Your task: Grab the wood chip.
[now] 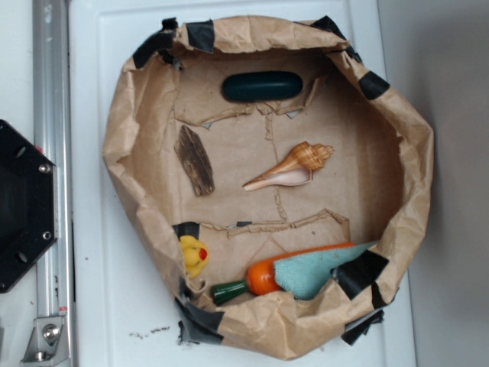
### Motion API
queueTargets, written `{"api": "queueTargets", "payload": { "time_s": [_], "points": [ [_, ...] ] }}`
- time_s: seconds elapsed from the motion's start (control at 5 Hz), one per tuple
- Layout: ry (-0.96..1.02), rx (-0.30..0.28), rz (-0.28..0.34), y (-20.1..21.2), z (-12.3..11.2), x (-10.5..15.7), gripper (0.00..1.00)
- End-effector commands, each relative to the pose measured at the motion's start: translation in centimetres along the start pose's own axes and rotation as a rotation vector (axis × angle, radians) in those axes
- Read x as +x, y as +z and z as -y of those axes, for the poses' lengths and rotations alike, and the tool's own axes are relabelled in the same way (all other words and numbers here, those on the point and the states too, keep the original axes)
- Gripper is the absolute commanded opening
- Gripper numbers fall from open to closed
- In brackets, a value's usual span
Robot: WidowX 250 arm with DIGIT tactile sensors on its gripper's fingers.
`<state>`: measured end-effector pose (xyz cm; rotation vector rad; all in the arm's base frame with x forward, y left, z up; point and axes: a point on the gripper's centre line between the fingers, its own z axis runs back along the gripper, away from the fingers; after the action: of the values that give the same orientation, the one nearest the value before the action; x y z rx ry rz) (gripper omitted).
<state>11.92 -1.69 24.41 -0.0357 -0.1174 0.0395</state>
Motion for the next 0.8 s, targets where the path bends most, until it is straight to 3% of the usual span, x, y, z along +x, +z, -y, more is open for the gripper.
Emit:
{"api": "queueTargets", "payload": {
  "time_s": [0.0, 0.2, 0.4, 0.6],
  "points": [
    [0.000, 0.000, 0.000, 0.0, 0.0, 0.0, 1.00],
    [-0.034, 0.069, -0.056, -3.3, -1.7, 4.0, 1.00],
    [-0.095, 0.071, -0.065, -5.7, -3.3, 8.0, 1.00],
    [-0.261, -0.001, -0.080, -8.6, -4.0, 10.3, 1.00]
  ]
}}
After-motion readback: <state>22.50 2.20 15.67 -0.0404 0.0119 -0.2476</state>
